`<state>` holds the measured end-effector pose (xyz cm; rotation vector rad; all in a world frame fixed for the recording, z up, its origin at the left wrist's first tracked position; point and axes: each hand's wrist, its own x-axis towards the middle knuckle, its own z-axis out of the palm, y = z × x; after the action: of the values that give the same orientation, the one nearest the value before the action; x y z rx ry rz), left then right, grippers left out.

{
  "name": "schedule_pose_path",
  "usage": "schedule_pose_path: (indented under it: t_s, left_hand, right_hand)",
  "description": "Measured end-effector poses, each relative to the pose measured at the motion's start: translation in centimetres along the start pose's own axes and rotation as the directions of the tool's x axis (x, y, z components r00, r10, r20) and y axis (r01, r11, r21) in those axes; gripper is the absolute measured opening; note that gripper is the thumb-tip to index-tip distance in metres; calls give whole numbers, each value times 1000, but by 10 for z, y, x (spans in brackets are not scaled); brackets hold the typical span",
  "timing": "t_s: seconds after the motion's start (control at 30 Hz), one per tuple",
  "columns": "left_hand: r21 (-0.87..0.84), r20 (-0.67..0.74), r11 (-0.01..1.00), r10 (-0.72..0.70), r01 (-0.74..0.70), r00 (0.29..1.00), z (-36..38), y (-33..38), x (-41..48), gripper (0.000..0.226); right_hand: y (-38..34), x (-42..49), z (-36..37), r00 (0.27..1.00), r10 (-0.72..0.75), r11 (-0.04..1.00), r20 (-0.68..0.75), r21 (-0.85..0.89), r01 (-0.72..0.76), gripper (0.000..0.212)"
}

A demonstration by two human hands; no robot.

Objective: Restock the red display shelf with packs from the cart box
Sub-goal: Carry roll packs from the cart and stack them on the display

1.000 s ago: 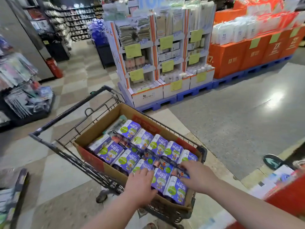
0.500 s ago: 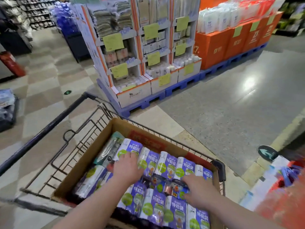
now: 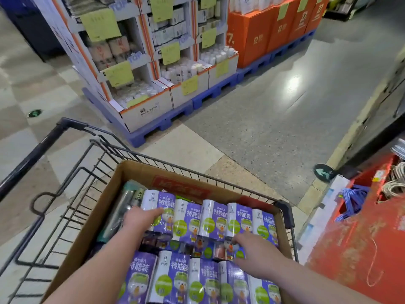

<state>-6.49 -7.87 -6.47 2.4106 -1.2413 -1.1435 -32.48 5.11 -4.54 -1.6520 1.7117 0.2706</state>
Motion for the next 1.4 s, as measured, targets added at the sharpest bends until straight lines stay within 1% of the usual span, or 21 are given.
schedule_pose_path:
  t_s: [0.07,0.13,0.23,0.27,0.3,0.33,0.37,0.4,0.43,0.47,0.5,0.57,0.63,0.73,0.8,0.87,1.03,1.1,1.17,1.3,1.4]
  left_hand:
    - [-90,-6,995,41,-42,999,-1,1,-9,78]
    - [-157,16,982,113,-109,993,3,2,-19,58]
    - [-238,151,957,203,-163,968,12,7,-41,40]
    - [-254,207,952,228,-173,951,16,8,-48,37]
    - [-269,268,947,250,-176,931,21,10,-56,35]
    - [-272,331,946,265,-178,906,25,12,-64,34]
    - [-256,385,947,282,-191,879,29,15,-70,32]
    - [-228,426,952,287,-205,858,34,16,-72,30]
    - [-202,444,952,300,-231,845,39,17,-71,27]
    - [-154,443,952,304,-263,843,42,16,-65,29]
    - [-71,407,946,317,-317,857,46,17,-58,41]
    - [164,251,910,334,-380,908,46,15,-39,59]
    - [265,157,906,298,-331,941,45,13,-25,68]
    - [214,229,954,160,-210,960,51,13,-11,79]
    - [277,275,944,103,-181,956,59,11,-6,84]
    - [335,255,926,89,-174,963,66,10,-3,88]
    - [161,209,980,83,-118,974,77,7,-5,88]
    - [135,198,979,121,-149,973,78,6,-14,84]
    - [87,181,978,174,-192,968,78,7,-30,81]
    - [-122,265,969,242,-217,933,87,8,-64,65]
    - [-207,366,950,295,-232,882,99,9,-97,47]
  right_hand:
    - [-10,8,-4,1000,-11,999,-9,52,11,44]
    - [-20,19,-5,1000,-14,988,-16,153,16,46]
    - [-36,35,-2,999,30,916,-13,401,-22,59]
    - [-41,39,-2,998,62,847,7,529,-57,65]
    - [-44,42,-1,995,87,733,40,674,-91,66]
    - [-48,42,-1,992,100,578,78,807,-121,63]
    - [-49,41,-1,988,107,418,112,896,-147,59]
    - [-47,42,0,984,128,319,123,934,-158,56]
    - [-42,41,2,980,160,284,118,945,-160,54]
    - [-35,41,4,976,191,290,102,944,-155,49]
    - [-28,39,6,972,220,303,86,941,-151,45]
    - [-12,34,9,962,262,324,72,933,-158,41]
    - [2,27,13,954,291,324,74,930,-171,39]
    - [19,16,22,936,339,271,95,943,-194,38]
    - [29,11,29,923,374,246,95,949,-197,41]
    - [35,5,33,911,403,239,88,951,-197,40]
    - [50,-5,45,882,470,236,44,956,-174,43]
    - [52,-11,46,878,478,231,20,962,-148,47]
    - [53,-18,46,878,479,240,-11,963,-119,41]
    - [57,-35,47,870,487,256,-73,965,-63,42]
    - [62,-58,53,849,520,232,-94,972,-35,44]
